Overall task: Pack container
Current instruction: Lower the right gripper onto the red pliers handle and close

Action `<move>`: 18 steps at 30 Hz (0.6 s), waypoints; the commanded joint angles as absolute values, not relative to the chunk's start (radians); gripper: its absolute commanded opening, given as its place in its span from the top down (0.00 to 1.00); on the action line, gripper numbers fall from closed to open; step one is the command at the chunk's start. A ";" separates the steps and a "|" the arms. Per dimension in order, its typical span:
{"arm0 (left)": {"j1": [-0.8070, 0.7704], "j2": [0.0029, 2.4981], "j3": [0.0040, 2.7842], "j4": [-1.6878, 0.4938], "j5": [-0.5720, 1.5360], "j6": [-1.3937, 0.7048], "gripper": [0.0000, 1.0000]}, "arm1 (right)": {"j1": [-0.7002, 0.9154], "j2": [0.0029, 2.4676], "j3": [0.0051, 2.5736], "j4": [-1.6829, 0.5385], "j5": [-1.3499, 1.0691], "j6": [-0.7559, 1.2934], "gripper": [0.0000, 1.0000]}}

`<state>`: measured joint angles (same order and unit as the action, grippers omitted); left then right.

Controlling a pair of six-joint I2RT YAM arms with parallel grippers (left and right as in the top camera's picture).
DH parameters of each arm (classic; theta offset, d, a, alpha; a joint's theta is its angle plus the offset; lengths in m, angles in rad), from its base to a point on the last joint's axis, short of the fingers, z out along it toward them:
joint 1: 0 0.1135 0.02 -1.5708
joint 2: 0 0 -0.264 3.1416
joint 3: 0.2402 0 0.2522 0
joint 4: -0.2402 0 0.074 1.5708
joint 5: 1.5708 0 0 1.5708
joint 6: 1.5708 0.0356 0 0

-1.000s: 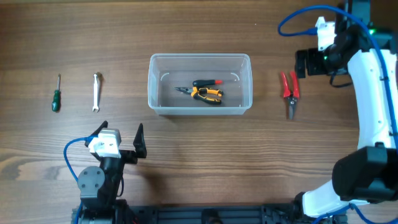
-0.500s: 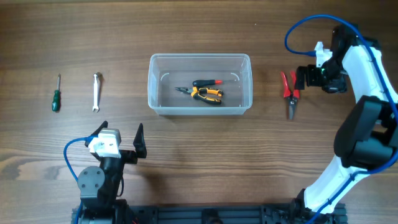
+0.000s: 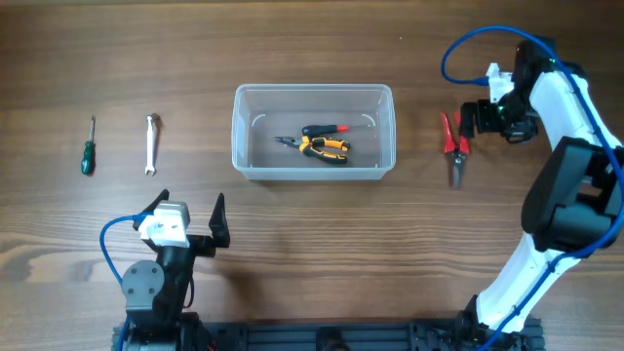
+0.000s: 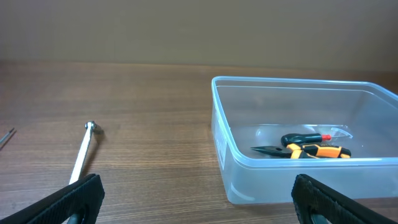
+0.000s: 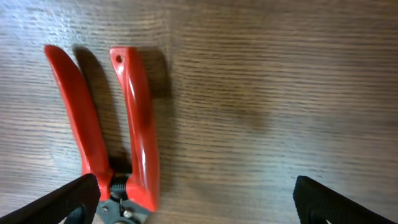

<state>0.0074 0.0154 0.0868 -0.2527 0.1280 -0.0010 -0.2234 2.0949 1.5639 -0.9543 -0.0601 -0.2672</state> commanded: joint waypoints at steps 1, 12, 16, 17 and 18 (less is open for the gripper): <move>0.002 0.010 0.078 -0.247 0.137 0.015 0.00 | -0.222 2.137 1.563 -0.942 -0.083 -0.316 0.00; 0.002 0.010 0.078 -0.247 0.137 0.015 0.00 | -0.212 2.146 1.563 -0.897 -0.075 -0.361 0.00; 0.002 0.010 0.078 -0.247 0.137 0.015 0.00 | -0.190 2.157 1.563 -0.897 -0.065 -0.363 0.00; 0.002 0.010 0.078 -0.247 0.137 0.015 0.00 | -0.183 2.157 1.563 -0.894 -0.044 -0.355 0.00; 0.002 0.010 0.078 -0.247 0.137 0.015 0.00 | -0.180 2.157 1.563 -0.893 -0.028 -0.355 0.00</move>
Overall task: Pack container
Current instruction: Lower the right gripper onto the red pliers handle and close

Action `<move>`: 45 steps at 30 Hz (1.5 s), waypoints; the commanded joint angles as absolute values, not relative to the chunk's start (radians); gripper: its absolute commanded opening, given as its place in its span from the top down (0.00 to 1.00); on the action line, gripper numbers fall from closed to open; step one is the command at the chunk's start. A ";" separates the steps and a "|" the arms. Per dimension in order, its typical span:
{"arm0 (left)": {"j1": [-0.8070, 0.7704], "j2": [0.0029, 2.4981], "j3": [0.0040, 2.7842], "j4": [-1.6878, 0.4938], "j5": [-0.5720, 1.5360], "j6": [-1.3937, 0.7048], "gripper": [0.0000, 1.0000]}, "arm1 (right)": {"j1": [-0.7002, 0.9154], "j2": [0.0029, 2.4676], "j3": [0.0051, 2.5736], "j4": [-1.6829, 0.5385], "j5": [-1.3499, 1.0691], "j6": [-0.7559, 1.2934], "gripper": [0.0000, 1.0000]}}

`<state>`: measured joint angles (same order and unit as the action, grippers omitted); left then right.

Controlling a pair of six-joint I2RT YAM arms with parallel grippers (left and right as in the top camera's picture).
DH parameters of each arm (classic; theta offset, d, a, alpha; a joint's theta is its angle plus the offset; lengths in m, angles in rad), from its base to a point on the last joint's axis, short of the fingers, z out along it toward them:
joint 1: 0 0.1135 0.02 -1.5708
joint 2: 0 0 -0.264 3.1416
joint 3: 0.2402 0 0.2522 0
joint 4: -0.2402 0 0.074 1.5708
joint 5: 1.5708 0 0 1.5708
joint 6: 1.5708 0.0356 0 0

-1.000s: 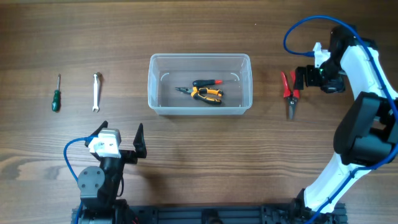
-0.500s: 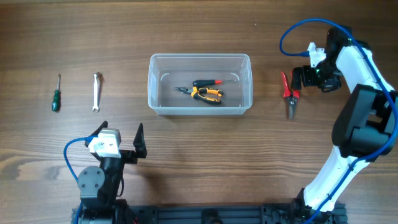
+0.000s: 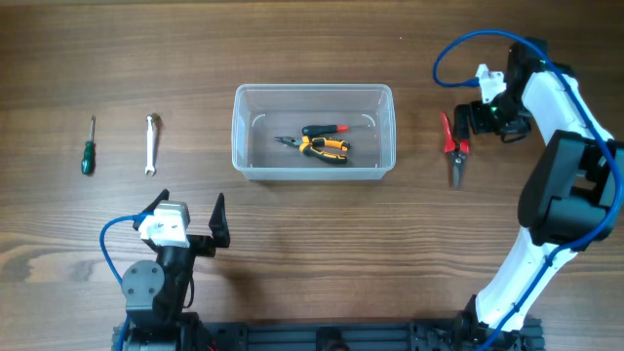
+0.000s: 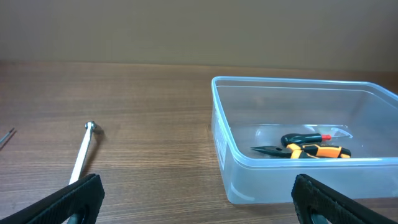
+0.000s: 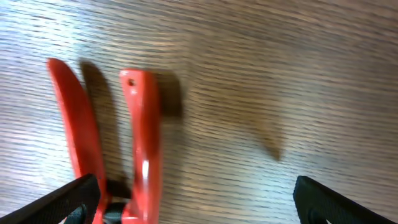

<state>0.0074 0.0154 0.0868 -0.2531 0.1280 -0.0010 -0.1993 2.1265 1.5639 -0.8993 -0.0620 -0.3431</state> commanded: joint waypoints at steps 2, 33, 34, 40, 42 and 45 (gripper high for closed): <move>0.002 0.010 0.078 -0.247 0.137 0.015 0.00 | -0.181 2.157 1.563 -0.894 -0.019 -0.345 0.00; 0.002 0.010 0.078 -0.247 0.137 0.016 0.00 | -0.181 2.194 1.563 -0.898 -0.023 -0.333 0.08; 0.002 0.010 0.078 -0.247 0.137 0.015 0.00 | -0.181 2.194 1.563 -0.897 -0.023 -0.329 0.17; 0.002 0.010 0.078 -0.247 0.137 0.015 0.00 | -0.181 2.194 1.563 -0.893 -0.023 -0.310 0.44; 0.002 0.010 0.078 -0.247 0.137 0.015 0.00 | -0.181 2.194 1.563 -0.892 -0.023 -0.307 0.50; 0.002 0.010 0.078 -0.247 0.137 0.015 0.00 | -0.181 2.194 1.563 -0.891 -0.023 -0.291 0.64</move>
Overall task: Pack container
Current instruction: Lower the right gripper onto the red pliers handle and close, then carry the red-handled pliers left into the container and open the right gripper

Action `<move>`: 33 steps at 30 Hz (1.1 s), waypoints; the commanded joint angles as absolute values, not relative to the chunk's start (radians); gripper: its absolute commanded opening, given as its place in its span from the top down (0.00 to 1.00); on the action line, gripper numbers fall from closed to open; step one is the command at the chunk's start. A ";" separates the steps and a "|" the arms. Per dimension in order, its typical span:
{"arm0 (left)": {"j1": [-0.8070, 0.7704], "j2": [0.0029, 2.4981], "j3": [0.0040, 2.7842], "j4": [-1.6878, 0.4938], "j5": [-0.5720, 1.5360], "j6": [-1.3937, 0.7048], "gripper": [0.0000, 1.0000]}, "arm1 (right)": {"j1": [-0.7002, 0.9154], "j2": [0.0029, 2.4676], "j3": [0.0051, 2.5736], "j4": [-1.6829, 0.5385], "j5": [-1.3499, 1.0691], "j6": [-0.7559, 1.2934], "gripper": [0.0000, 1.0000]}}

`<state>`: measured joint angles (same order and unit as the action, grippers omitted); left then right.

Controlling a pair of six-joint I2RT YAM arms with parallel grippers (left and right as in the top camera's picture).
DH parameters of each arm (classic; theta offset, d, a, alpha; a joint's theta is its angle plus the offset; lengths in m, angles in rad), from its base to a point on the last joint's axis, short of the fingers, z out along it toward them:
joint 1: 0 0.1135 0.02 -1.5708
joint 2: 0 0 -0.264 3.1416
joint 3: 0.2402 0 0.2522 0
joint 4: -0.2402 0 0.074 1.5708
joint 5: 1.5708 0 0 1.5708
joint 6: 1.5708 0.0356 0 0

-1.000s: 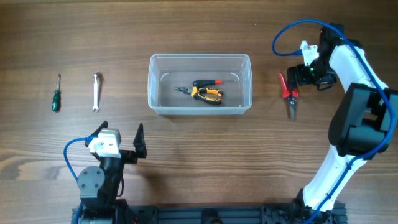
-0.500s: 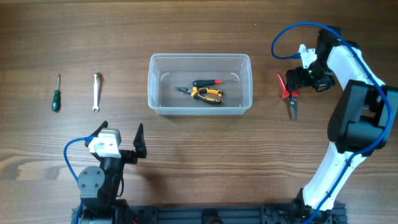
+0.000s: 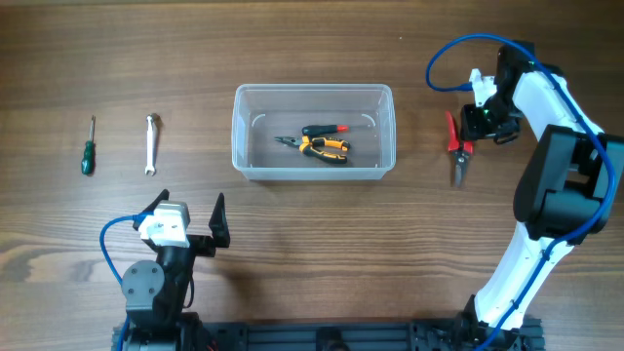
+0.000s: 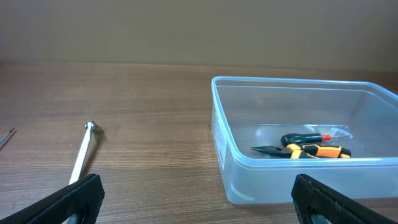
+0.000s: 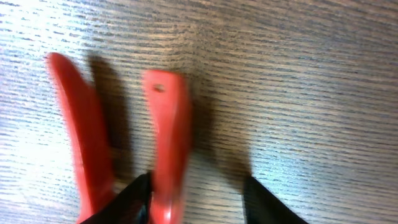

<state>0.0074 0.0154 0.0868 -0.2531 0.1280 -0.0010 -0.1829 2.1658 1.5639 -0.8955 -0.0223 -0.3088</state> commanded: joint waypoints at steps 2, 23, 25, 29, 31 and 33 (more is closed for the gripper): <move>0.002 0.010 0.078 -0.247 0.137 0.015 0.00 | -0.181 2.194 1.563 -0.891 -0.024 -0.284 0.73; 0.002 0.010 0.078 -0.247 0.137 0.015 0.00 | -0.180 2.189 1.745 -0.986 -0.033 -0.226 0.96; 0.002 0.010 0.078 -0.247 0.137 0.015 0.00 | -0.180 2.188 1.814 -1.028 -0.066 -0.229 0.96; 0.002 0.010 0.078 -0.247 0.137 0.015 0.00 | -0.167 2.169 1.961 -1.127 -0.162 -0.238 0.96; 0.002 0.010 0.078 -0.247 0.137 0.015 0.00 | -0.138 2.151 2.026 -1.180 -0.205 -0.283 0.96; 0.002 0.010 0.078 -0.247 0.137 0.015 0.00 | -0.085 2.117 2.060 -1.233 -0.226 -0.355 0.96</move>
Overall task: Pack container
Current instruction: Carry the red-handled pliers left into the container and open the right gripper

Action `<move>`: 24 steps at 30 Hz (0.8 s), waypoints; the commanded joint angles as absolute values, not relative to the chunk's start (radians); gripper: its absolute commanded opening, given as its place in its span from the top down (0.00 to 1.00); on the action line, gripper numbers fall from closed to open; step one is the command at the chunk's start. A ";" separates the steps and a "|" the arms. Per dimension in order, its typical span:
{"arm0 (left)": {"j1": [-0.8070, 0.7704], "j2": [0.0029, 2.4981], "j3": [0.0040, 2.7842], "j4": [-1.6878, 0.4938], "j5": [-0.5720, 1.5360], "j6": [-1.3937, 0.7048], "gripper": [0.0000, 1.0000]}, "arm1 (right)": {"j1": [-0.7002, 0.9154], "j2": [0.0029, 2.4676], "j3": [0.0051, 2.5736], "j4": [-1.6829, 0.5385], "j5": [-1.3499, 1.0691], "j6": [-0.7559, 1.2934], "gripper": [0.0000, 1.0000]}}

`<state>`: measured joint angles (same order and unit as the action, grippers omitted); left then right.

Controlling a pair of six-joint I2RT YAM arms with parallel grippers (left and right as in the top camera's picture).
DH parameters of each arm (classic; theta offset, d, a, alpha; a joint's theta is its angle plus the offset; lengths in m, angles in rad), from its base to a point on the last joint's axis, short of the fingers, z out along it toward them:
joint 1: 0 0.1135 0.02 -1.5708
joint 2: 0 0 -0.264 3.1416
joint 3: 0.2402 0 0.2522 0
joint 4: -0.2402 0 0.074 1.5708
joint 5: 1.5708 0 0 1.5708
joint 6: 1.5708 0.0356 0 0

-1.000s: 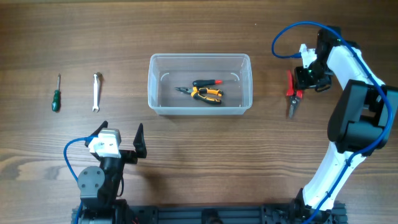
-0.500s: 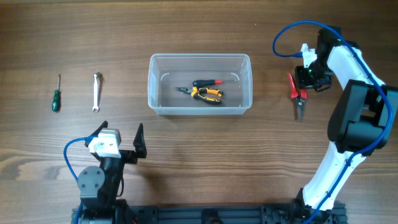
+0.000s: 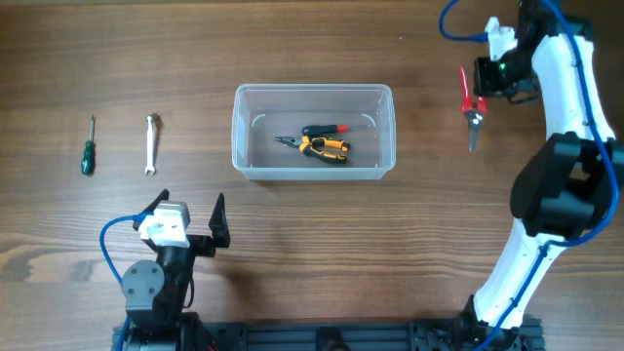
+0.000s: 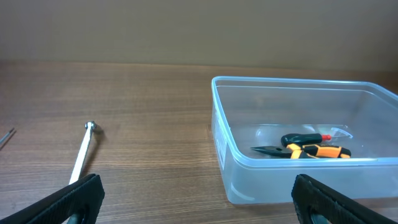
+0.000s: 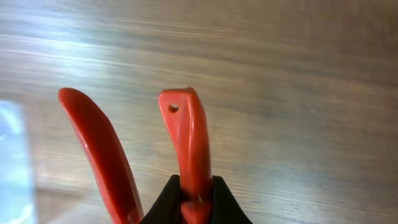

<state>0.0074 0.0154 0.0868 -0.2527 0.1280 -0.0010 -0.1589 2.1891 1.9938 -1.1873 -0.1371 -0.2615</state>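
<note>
A clear plastic container [image 3: 312, 168] sits mid-table, with yellow-handled pliers [image 3: 324, 147] and a black and red tool [image 3: 325, 129] lying inside. My right gripper [image 5: 196, 199] is shut on one handle of the red-handled pliers [image 3: 471, 100], holding them above the table to the right of the container. In the right wrist view the red handles [image 5: 186, 143] stick up between the fingers. My left gripper [image 4: 199, 202] stands open near the front left. A silver wrench [image 3: 150, 143] and a green screwdriver [image 3: 89, 146] lie at the left.
The right arm [image 3: 565, 156] reaches from the front right up along the table's right side. The left arm's base [image 3: 156, 283] stands at the front left. The container's near wall [image 4: 298, 180] is right of centre in the left wrist view.
My right gripper has shut on a handle of the red pliers and now holds them off the table, farther back and to the right. The left arm is unchanged.
My right gripper stood open beside the red pliers lying right of the container. It then came closer over their handles, with its fingers around one handle. Now it is shut on that handle and holds the pliers up. The left arm stayed still throughout.
</note>
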 commanded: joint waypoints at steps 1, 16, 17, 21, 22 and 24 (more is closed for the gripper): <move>0.002 0.010 0.078 -0.247 0.137 0.015 0.00 | -0.055 2.099 2.068 -1.251 -0.226 -0.387 0.96; 0.002 0.010 0.078 -0.247 0.137 0.015 0.00 | 0.456 1.947 2.074 -1.218 -0.025 -0.554 0.96; 0.002 0.010 0.078 -0.247 0.137 0.015 0.00 | 0.472 1.947 2.073 -1.197 -0.024 -0.577 0.96; 0.002 0.010 0.078 -0.247 0.137 0.015 0.00 | 0.516 1.952 2.073 -1.127 -0.022 -0.635 0.96; 0.002 0.010 0.078 -0.247 0.137 0.015 0.00 | 0.518 1.957 2.073 -1.119 -0.022 -0.645 0.96; 0.002 0.010 0.078 -0.247 0.137 0.015 0.00 | 0.519 1.978 2.072 -1.115 -0.022 -0.655 0.96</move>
<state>0.0074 0.0154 0.0868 -0.2527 0.1280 -0.0010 0.5198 1.9636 2.0521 -1.1244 -0.0433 -0.6086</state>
